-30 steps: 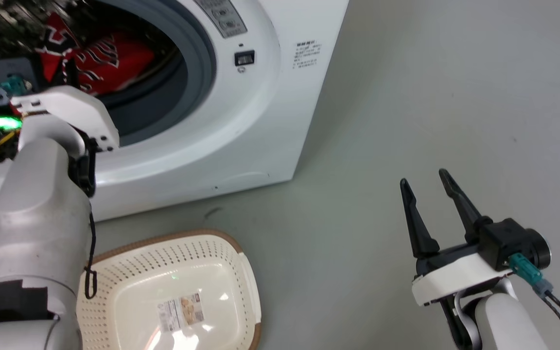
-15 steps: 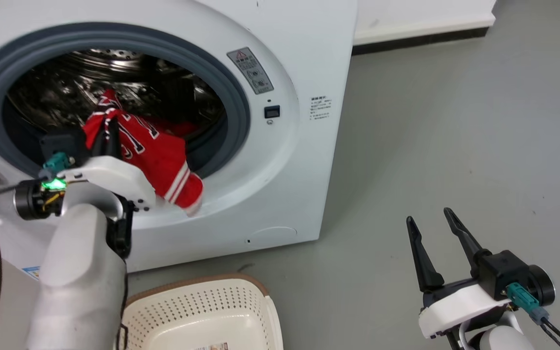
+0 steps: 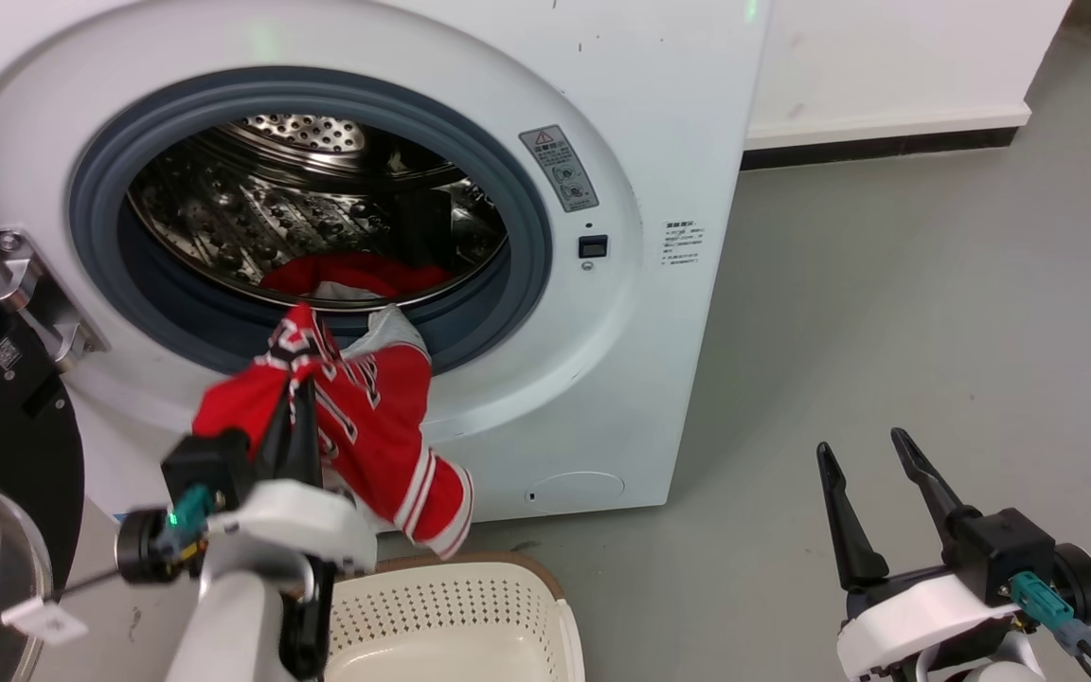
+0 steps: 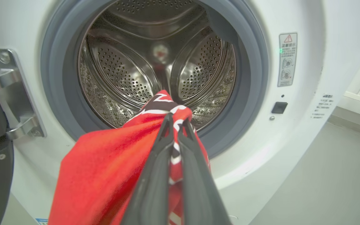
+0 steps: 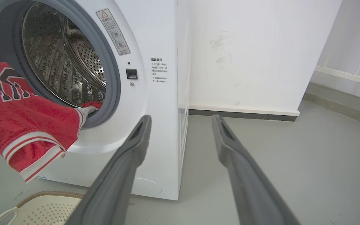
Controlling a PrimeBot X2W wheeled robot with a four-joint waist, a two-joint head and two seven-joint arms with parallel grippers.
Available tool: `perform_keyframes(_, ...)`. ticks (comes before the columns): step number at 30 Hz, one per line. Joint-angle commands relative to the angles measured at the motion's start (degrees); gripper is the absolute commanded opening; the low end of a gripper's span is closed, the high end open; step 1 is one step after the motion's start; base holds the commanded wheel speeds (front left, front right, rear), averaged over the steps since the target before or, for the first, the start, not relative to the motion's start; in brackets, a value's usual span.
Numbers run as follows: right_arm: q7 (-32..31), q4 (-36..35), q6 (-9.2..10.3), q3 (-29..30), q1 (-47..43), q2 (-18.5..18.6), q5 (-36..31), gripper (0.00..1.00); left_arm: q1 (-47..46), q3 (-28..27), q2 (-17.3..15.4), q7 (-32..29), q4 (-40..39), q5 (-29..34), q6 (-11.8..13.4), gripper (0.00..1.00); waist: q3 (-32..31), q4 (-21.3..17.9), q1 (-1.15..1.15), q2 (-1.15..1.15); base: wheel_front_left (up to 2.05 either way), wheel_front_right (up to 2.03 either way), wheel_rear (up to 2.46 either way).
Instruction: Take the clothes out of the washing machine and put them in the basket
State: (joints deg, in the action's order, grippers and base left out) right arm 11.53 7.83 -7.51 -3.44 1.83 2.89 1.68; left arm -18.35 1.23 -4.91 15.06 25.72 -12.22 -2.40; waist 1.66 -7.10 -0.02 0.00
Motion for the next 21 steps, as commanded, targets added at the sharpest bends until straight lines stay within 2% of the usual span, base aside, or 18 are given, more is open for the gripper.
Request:
perform_keyframes(1,0.02,-0.45,0.04,-0.06,-1.01,-0.04,0.07,1.00,2.38,0.23,0.34,0.14,-1.27,-0.41,0.63,0.00,0.21,0.51,0.02,0.00,0.00,0.00,0.00)
perform_keyframes(7,0.04,-1.21,0.04,-0.07,-0.83,-0.04,0.51,1.00,9.18,1.90,1.32,-1.38,-2.43,-2.08,1.98,0.00,1.67,2.02,0.02,0.00,0.00,0.00,0.00)
perform_keyframes(12,0.32,-1.70,0.04,-0.30,0.78,-0.04,0.68,1.00,12.62,3.60,1.80,-1.76,0.18,-3.75,3.31,0.00,4.83,3.39,0.02,0.00,0.00,0.00,0.00)
perform_keyframes(21,0.96,-2.34,0.04,-1.49,4.66,-0.04,0.80,1.00,10.55,9.11,1.99,-1.14,8.92,-7.38,3.40,0.00,13.33,3.19,0.02,0.00,0.00,0.00,0.00)
